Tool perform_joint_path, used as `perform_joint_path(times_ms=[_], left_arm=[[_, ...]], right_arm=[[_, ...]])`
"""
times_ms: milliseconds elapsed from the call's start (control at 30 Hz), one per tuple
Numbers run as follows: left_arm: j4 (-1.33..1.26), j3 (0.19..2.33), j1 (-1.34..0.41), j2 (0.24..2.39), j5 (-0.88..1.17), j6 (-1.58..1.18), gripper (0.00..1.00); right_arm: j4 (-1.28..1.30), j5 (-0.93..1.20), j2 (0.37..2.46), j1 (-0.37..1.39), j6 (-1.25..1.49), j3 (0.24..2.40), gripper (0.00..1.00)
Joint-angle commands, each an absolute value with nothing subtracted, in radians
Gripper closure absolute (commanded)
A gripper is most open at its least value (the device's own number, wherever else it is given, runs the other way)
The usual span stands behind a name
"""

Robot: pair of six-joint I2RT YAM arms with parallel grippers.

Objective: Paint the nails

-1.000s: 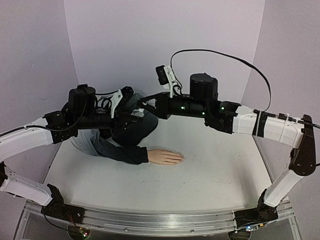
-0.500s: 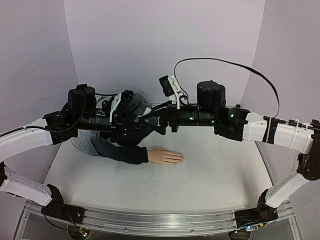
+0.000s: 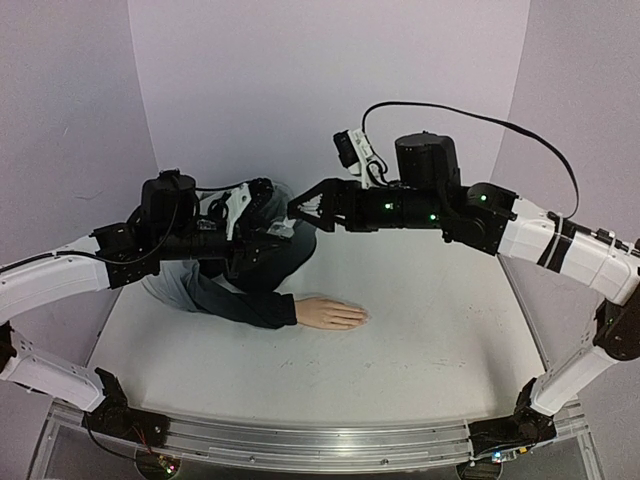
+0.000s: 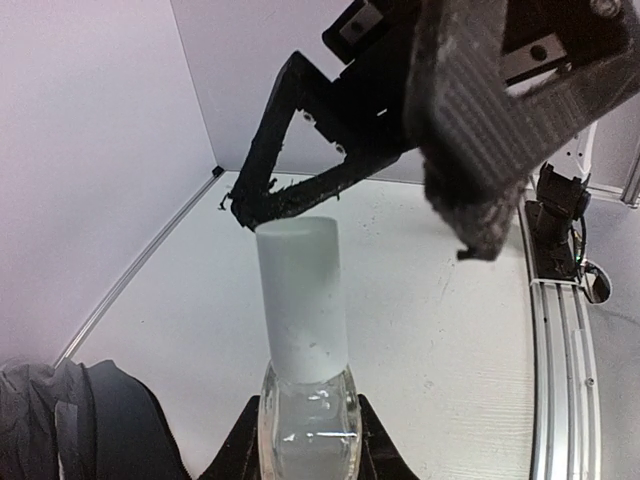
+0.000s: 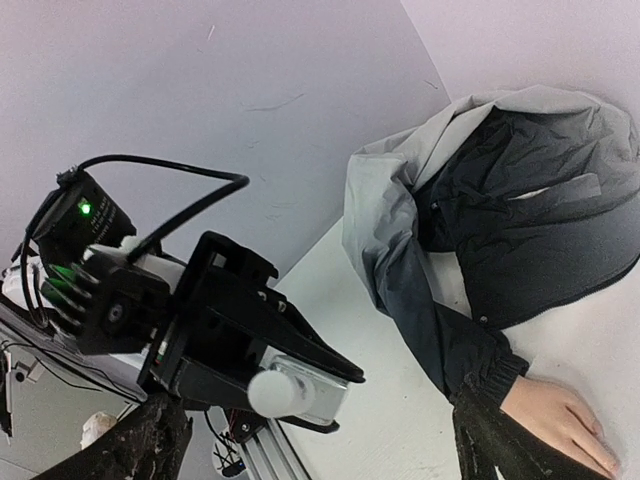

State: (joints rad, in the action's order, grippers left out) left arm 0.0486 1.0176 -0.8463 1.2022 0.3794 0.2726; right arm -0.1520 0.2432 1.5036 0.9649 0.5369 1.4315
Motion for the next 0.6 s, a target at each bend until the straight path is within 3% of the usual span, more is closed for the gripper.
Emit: perform_joint_path(times_ms=[0, 67, 167, 300, 367, 467, 567], left_arm=[[0.024, 1.044, -0.859, 1.214, 0.302, 0.296, 1.0], [0.029, 1.047, -0.863, 1.219, 0.273, 0.296, 1.0], [0.035, 1.053, -0.867, 1.226, 0.247, 0.294, 1.0], [0.042, 1.053, -0.87, 1.226, 0.237, 0.296, 1.0], [0.045, 1.056, -0.87, 1.228, 0.234, 0.289, 1.0], [0.056, 1.065, -0.87, 1.23, 0.269, 0.264, 1.0], [0.084, 1.087, -0.858, 1.227, 0.529, 0.254, 1.0]], right_arm=[[-0.132, 0.242, 1.567, 0.969, 0.577, 1.527, 0.14], [-0.135, 0.245, 1.603, 0.969, 0.596, 1.558, 0.23], [-0.153, 0.233, 1.653, 0.969, 0.623, 1.592, 0.45], [-0.246, 0.226, 1.674, 0.969, 0.643, 1.566, 0.85], [-0.308, 0.238, 1.67, 0.968, 0.643, 1.537, 1.0], [-0.394, 0.296, 1.663, 0.969, 0.59, 1.486, 1.0], [-0.556, 0.605, 1.63, 0.968, 0.289, 1.363, 1.0]])
